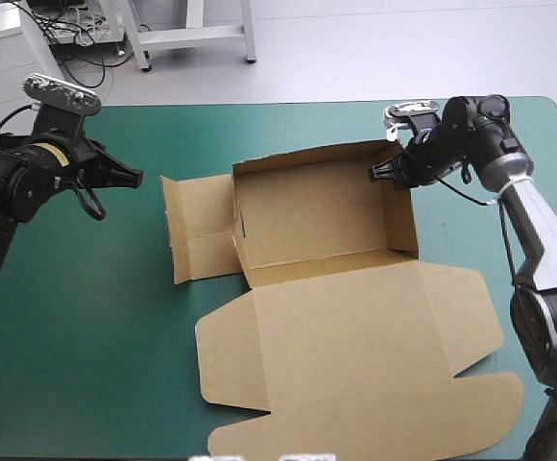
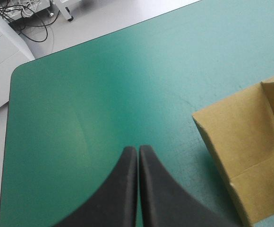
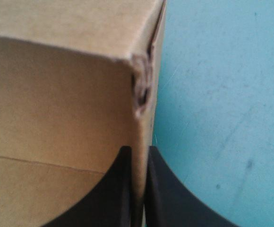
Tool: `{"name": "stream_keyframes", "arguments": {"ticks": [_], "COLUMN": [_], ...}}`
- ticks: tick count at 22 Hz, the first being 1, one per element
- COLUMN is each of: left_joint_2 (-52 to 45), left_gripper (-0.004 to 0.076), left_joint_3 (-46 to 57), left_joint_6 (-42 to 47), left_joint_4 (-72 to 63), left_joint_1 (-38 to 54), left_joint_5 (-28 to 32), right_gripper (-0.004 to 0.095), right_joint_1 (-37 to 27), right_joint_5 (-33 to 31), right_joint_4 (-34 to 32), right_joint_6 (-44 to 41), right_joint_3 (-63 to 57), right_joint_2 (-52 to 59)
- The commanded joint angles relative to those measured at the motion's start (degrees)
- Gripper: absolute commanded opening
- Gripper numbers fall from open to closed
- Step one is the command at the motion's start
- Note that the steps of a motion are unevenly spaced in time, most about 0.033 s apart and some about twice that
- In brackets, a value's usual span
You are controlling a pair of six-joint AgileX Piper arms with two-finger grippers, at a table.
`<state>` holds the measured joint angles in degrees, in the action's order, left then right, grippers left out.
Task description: Fold the box
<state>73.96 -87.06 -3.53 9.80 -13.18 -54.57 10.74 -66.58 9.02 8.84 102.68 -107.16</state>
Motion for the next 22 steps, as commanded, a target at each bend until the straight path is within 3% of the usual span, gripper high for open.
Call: {"name": "stream_keyframes", "arguments": {"ticks": [1, 3, 7, 9, 22], "left_joint_2": [-1.83, -1.71, -1.62, -1.62, -1.62], "left_gripper": [-0.0006, -0.0006, -0.0006, -0.0006, -0.0011], "left_joint_3": [-2.0, -2.0, -2.0, -2.0, -2.0], "left_joint_6": [0.04, 0.04, 0.3, 0.3, 0.3], "left_joint_4": [0.74, 2.3, 2.79, 2.79, 2.93], "left_joint_1": [-0.03, -0.03, -0.03, -0.03, -0.03], "left_joint_5": [4.14, 3.87, 3.01, 2.98, 3.63], "right_gripper": [0.0004, 0.0119, 0.0667, 0.0773, 0.0774], "right_joint_1": [-0.27, -0.27, -0.27, -0.27, -0.27], "right_joint_5": [-2.02, -0.87, -4.26, -4.86, -4.86], "right_joint_4": [-1.48, -1.05, 0.04, 0.33, 0.57], "right_joint_6": [0.93, 1.07, 3.5, 2.55, -0.75], "right_joint_3": [0.79, 1.34, 3.83, 5.82, 9.67], "right_joint_2": [-0.47, -0.7, -0.6, 0.0, 11.35]}}
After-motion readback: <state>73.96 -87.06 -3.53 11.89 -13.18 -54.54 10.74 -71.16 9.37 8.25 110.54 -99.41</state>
